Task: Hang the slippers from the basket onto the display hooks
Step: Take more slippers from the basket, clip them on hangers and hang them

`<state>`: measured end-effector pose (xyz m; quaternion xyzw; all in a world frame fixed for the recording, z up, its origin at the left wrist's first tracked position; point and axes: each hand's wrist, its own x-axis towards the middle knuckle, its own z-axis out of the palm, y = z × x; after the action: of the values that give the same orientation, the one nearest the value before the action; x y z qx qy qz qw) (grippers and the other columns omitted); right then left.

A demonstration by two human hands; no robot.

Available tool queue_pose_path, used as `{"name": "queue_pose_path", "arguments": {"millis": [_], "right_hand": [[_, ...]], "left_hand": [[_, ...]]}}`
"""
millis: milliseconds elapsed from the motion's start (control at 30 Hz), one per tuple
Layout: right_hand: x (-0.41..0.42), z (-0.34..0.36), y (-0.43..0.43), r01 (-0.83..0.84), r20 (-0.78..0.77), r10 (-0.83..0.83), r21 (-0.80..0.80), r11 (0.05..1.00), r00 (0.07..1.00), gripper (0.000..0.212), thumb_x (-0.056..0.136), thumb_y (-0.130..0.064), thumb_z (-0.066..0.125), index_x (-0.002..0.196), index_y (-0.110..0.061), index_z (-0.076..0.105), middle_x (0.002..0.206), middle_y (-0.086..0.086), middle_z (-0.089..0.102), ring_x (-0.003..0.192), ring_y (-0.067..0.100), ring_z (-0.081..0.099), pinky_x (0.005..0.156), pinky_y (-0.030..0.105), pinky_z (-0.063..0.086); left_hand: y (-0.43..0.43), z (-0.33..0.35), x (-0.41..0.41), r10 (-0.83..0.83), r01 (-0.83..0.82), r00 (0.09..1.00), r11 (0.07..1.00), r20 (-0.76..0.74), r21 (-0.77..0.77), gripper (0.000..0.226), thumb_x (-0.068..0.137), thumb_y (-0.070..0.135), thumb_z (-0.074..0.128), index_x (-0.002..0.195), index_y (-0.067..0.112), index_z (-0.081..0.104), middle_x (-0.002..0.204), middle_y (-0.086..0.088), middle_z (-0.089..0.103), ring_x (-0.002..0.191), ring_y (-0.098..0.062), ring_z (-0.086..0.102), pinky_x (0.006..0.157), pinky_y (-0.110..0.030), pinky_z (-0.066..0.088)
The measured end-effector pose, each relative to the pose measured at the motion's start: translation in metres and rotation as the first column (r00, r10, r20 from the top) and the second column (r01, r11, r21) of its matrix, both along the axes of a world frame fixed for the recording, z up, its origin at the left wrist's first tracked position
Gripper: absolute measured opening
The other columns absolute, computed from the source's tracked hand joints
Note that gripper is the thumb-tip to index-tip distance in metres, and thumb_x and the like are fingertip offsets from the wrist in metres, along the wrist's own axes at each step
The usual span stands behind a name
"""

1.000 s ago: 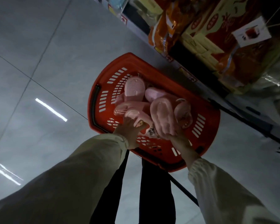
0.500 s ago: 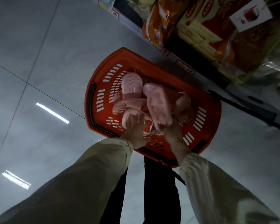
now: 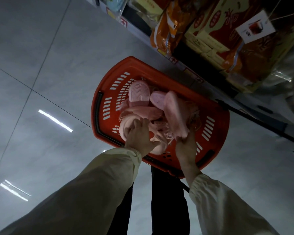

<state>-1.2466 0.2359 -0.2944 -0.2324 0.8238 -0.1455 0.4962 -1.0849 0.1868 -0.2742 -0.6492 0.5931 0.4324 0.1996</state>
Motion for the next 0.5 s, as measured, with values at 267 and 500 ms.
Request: {"name": "queue_pose_path", "arguments": {"millis": [267,500], "right_hand": [[-0.005,0.014,0.031,-0.397,-0.232,0.354,-0.176,0.901,0.906,0.07,0.084,0.013,0.058,0.143,-0.024,0.048,0.136,0.004,0.058,0.123,0.024,0.055,0.1,0.033,0.046],[-0.004,0.034,0.043,-0.673,-0.328,0.622,-0.059,0.738,0.711,0.087,0.073,0.013,0.054,0.146,-0.034,0.045,0.153,-0.005,0.041,0.136,0.03,0.036,0.108,0.053,0.041]], "left_hand": [[-0.016,0.019,0.015,-0.22,0.221,0.975,0.972,0.021,-0.078,0.095,0.075,0.03,0.075,0.153,0.026,0.02,0.137,-0.015,0.038,0.122,-0.036,0.044,0.095,-0.049,0.048],[-0.023,0.027,0.031,-0.466,0.467,0.884,0.883,0.042,-0.038,0.11,0.071,0.031,0.069,0.156,0.04,0.0,0.127,-0.012,0.045,0.117,-0.033,0.045,0.098,-0.044,0.042]]}}
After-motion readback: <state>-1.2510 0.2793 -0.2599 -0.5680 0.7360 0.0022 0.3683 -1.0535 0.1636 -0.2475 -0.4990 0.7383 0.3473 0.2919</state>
